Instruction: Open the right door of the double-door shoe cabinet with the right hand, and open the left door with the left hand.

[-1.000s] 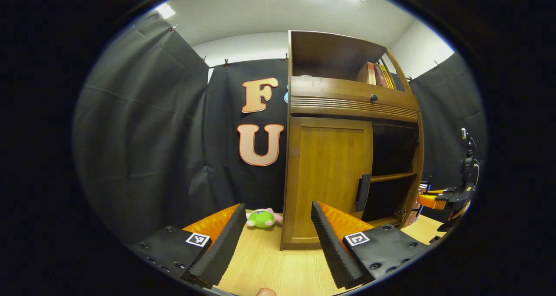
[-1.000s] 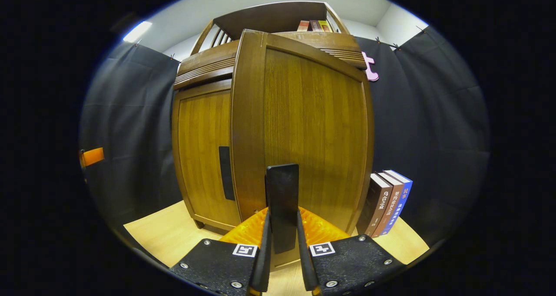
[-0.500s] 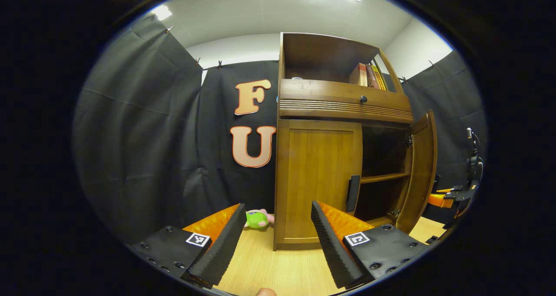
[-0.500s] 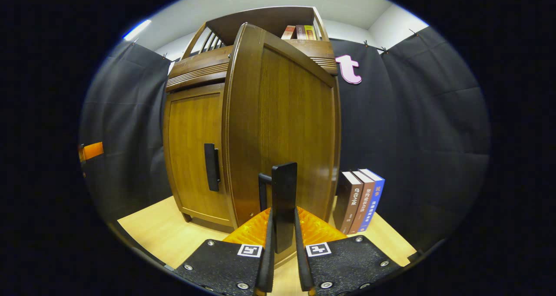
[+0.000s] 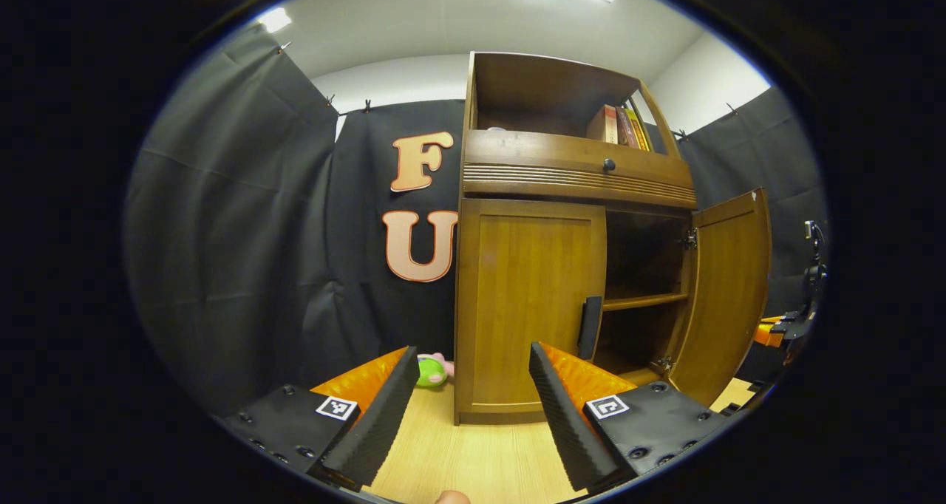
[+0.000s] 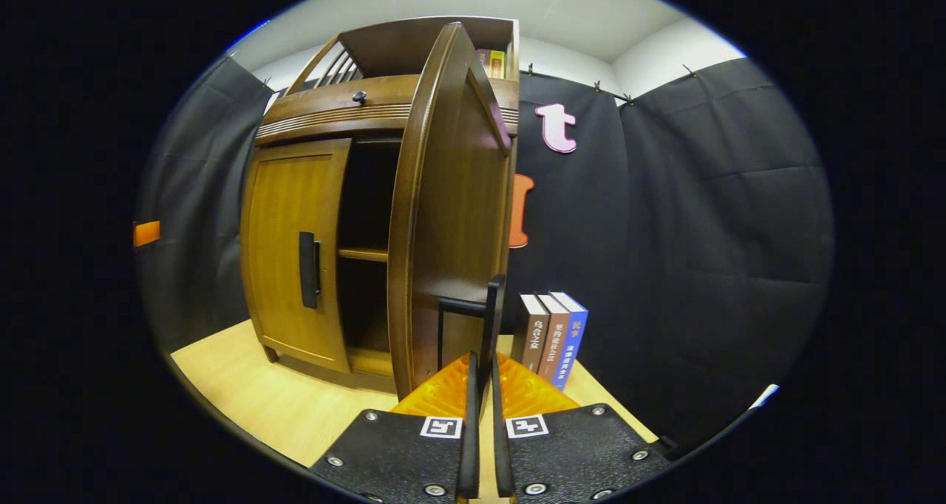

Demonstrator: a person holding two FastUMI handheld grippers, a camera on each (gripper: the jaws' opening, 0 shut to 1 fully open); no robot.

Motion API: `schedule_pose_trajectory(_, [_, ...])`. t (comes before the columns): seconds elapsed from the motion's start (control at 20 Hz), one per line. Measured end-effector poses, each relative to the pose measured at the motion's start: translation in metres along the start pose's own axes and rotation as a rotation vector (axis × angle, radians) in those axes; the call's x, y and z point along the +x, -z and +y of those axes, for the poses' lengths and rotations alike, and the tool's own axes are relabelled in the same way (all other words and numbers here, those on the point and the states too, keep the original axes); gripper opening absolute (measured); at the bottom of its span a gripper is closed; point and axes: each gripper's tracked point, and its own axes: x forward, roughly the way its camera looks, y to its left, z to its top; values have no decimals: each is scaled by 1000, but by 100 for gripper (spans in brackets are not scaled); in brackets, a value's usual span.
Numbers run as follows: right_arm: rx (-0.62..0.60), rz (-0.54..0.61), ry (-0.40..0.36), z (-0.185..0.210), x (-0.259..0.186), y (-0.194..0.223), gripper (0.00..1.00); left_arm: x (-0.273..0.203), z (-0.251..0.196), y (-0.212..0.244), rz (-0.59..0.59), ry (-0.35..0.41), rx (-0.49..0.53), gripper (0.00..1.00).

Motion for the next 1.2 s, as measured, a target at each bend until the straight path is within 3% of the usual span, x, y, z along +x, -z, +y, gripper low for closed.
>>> schedule_pose_trajectory(0.1, [5,1,11,-11,-1,1,6,1,-2,2,1,-3,6,96])
schedule_pose_trajectory(0.15, [13,2,9,-16,1,3,15,3,-2,3,1,-10,16,96])
schedule_pose_trajectory(0.2, [19,0,7,-21,1,3,5,4,-3,4,3,-13,24,97])
schedule_pose_trajectory(0.75, [98,1,-90,-56,5,8,4,31,-42,30,46,7,10,97])
schedule_pose_trajectory(1.0, [142,-1,-72,-78,4,13,4,53,-76,41,66,46,7,97])
schedule_pose_trajectory(1.2, [102,2,-14,-99,-1,17,5,69,-108,48,74,86,35,97])
